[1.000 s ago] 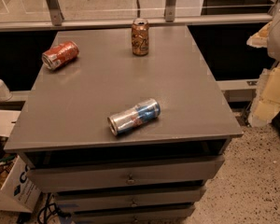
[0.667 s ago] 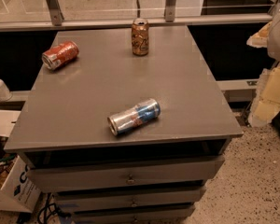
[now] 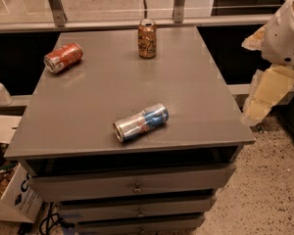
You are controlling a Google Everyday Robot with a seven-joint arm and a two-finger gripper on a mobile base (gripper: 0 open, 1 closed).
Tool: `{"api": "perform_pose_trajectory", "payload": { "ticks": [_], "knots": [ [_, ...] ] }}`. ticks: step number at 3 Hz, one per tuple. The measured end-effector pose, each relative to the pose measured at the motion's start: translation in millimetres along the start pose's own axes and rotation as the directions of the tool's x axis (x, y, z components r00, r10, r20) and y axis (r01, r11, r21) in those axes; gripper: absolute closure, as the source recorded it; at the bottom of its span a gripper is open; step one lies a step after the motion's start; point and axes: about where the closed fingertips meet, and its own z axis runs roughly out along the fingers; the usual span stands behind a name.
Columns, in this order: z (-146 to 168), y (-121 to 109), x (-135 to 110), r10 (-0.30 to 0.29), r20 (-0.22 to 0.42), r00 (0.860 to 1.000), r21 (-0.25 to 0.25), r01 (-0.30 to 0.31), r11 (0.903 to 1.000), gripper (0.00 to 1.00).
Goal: Pick coke can
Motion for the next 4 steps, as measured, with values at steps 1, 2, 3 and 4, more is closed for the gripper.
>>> {"api": "perform_pose_trajectory", "payload": {
  "ticks": [1, 2, 3, 4],
  "knots": [
    [19, -14, -24, -0.011, 0.109, 0.994, 0.006, 0.011, 0.9999, 0.0],
    [36, -34, -59, -0.037, 0.234, 0.972, 0.026, 0.032, 0.9991, 0.0],
    [54, -48, -92, -0.065, 0.319, 0.945, 0.034, 0.057, 0.9978, 0.0],
    [70, -58, -117, -0.078, 0.373, 0.924, 0.032, 0.072, 0.9969, 0.0]
  ]
}}
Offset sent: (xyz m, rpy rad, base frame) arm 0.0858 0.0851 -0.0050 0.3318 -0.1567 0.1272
